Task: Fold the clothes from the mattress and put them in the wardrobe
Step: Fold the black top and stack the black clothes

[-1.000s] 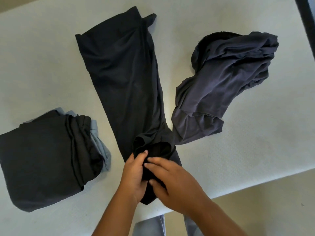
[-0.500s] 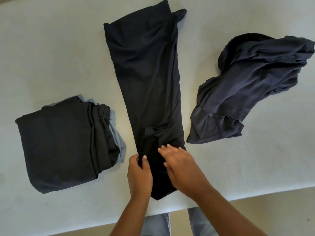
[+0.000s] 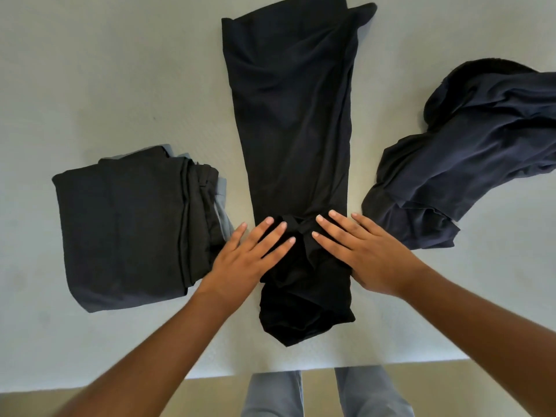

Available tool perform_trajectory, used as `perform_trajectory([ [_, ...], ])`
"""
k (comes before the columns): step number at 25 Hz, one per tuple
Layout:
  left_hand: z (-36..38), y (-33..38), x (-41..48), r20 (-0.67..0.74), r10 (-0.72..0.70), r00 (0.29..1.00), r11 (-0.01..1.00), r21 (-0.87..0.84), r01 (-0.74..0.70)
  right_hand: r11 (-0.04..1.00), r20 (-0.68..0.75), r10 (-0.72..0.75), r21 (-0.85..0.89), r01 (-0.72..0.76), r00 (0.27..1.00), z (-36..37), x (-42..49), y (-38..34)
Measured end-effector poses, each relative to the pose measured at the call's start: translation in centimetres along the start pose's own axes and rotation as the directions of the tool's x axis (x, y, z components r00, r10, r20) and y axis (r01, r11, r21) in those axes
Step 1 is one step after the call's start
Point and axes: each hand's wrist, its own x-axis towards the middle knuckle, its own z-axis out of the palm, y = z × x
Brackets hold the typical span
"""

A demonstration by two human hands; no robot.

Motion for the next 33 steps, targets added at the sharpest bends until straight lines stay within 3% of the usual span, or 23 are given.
perform_trajectory([
  [5,0.5,-1.4,0.9,-0.036,0.149,0.988,0.988,0.04,-0.148,0.982,0.009,-0.146,-0.118,0.146,0.989,0.7,0.7,2.5],
  [8,0.8,-1.7,1.8,0.021,0.185,0.982,0.982,0.036,-0.186,0.985,-0.008,-0.133,-0.114,0.132,0.991,1.0,1.2,2.6],
  [12,1.3,-1.0,0.5,0.086,0.258,0.962,0.956,-0.167,-0.241,0.977,-0.057,-0.214,-0.009,0.213,0.975,1.2,-0.7,1.5],
  [14,0.7,0.2,-1.6,0.128,0.203,0.971,0.886,-0.446,-0.126,0.96,-0.072,-0.241,0.132,0.249,0.968,0.6,-2.4,0.1],
  [15,-0.7,0.7,-2.1,0.173,0.065,0.983,0.774,-0.63,0.06,0.943,-0.098,-0.165,0.276,0.186,0.981,0.4,-2.7,-0.2],
  [16,-2.3,0.8,-1.6,0.26,-0.102,0.96,0.559,-0.783,0.271,0.876,-0.097,0.024,0.482,0.026,0.995,-0.5,-2.5,-0.7],
  [17,-3.7,0.6,-0.4,0.385,-0.261,0.885,0.23,-0.866,0.444,0.675,-0.024,0.253,0.721,-0.159,0.967,-1.8,-1.6,-0.8],
  [18,-4.7,0.0,1.3,0.522,-0.379,0.764,-0.098,-0.844,0.528,0.378,0.104,0.461,0.875,-0.301,0.882,-3.1,0.0,-0.4],
  [19,-5.0,-0.8,2.8,0.615,-0.44,0.654,-0.277,-0.786,0.552,0.086,0.293,0.572,0.907,-0.412,0.766,-4.6,1.9,0.1],
  [20,-5.1,-1.6,4.0,0.651,-0.464,0.601,-0.385,-0.759,0.525,-0.112,0.454,0.594,0.864,-0.49,0.664,-5.7,3.7,0.7],
  [21,-5.0,-2.1,5.3,0.666,-0.462,0.586,-0.425,-0.746,0.513,-0.19,0.544,0.584,0.813,-0.55,0.603,-6.6,5.2,1.5],
  [25,-3.9,-1.2,7.1,0.686,-0.539,0.489,-0.402,-0.719,0.567,-0.181,0.608,0.586,0.743,-0.644,0.536,-6.8,7.4,2.0],
  [27,-3.3,-0.1,6.3,0.651,-0.585,0.485,-0.412,-0.753,0.513,-0.236,0.634,0.558,0.74,-0.63,0.535,-6.5,6.7,1.3],
  [28,-2.7,0.3,6.0,0.601,-0.622,0.502,-0.352,-0.787,0.506,-0.247,0.632,0.55,0.747,-0.617,0.546,-6.0,6.2,1.1],
  [30,-1.6,1.3,5.5,0.522,-0.687,0.507,-0.241,-0.821,0.518,-0.212,0.59,0.58,0.775,-0.595,0.562,-5.5,5.7,0.6],
  [33,-1.6,2.5,5.2,0.528,-0.739,0.419,-0.28,-0.806,0.522,-0.102,0.455,0.74,0.804,-0.586,0.496,-4.5,4.8,-0.5],
])
